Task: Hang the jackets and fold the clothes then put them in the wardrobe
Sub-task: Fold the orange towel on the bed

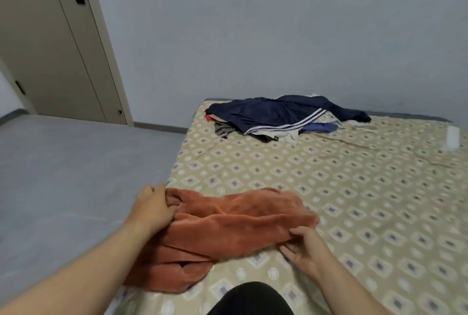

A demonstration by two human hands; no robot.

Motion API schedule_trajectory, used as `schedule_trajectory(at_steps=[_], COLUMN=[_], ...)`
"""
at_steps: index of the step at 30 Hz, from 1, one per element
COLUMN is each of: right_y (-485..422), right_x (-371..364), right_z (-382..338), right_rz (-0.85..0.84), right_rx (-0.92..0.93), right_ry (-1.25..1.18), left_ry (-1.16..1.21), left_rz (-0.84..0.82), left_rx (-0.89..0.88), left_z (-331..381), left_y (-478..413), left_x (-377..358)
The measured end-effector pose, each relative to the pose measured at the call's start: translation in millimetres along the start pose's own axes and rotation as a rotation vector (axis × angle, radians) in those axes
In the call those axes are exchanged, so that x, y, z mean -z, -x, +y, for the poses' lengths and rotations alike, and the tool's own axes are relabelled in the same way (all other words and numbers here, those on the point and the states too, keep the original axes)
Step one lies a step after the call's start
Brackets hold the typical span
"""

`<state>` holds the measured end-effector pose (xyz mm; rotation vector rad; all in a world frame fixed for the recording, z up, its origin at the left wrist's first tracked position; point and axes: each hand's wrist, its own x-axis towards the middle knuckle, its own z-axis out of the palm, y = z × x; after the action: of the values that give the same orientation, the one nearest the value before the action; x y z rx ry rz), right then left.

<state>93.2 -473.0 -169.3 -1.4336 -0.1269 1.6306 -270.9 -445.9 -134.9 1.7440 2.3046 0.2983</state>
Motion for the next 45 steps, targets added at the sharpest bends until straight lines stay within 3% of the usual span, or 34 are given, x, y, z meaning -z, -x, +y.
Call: schedule_trajectory(at_steps=[2, 3, 5, 7, 10, 13, 17, 19, 23, 27, 30, 33, 35, 37, 39, 42, 45], right_y=[-9, -14, -24, -33, -42, -49, -47, -46, -50, -51, -53, -54, -54, -50, -43, -30, -22], right_x=[20, 29, 45, 47, 29, 12, 6, 11, 40, 91, 135, 176, 196, 204, 199, 153, 74], right_z=[-3, -8, -22, -38, -56, -68, -73, -73, -97, -138, -168, -185, -188, -185, -178, -143, -87], right_rz=[0.114, 0.204, 0.316, 0.191, -0.109, -0.141, -0.303, -0.332, -0.162, 0.026, 0.26, 0.655, 0.901, 1.059, 1.141, 0.941, 0.317], right_rx=[0.059, 0.11, 0.176, 0.118, -0.024, -0.089, -0.15, -0.104, 0.135, 0.289, 0.404, 0.519, 0.524, 0.376, 0.295, 0.652, 0.951], right_ry=[-0.033, -0.054, -0.017, 0.065, 0.244, 0.516, 0.72, 0.711, 0.69, 0.646, 0.603, 0.565, 0.485, 0.469, 0.698, 1.139, 1.323], left_ry=[-0.079, -0.112, -0.148, -0.204, -0.272, -0.278, 0.106, 0.103, -0.037, -0.306, -0.349, -0.361, -0.357, -0.377, -0.391, -0.399, -0.292], left_rz=[0.174, 0.177, -0.02, -0.237, -0.372, -0.493, -0.445, -0.336, -0.196, -0.248, -0.292, -0.277, -0.271, -0.279, -0.275, -0.207, -0.141], left_rx=[-0.113, -0.19, -0.264, -0.254, -0.259, -0.266, -0.158, -0.149, -0.217, -0.383, -0.513, -0.559, -0.583, -0.604, -0.607, -0.591, -0.547], left_z=[2, 4, 10, 12, 10, 15, 9, 4, 7, 23, 36, 49, 60, 70, 75, 78, 75], left_y=[8, 12, 19, 23, 19, 11, 3, -1, -3, -2, 1, 6, 10, 15, 20, 30, 40], left_x=[-18, -23, -29, -32, -39, -41, -40, -44, -39, -28, -30, -36, -42, -43, -42, -40, -44])
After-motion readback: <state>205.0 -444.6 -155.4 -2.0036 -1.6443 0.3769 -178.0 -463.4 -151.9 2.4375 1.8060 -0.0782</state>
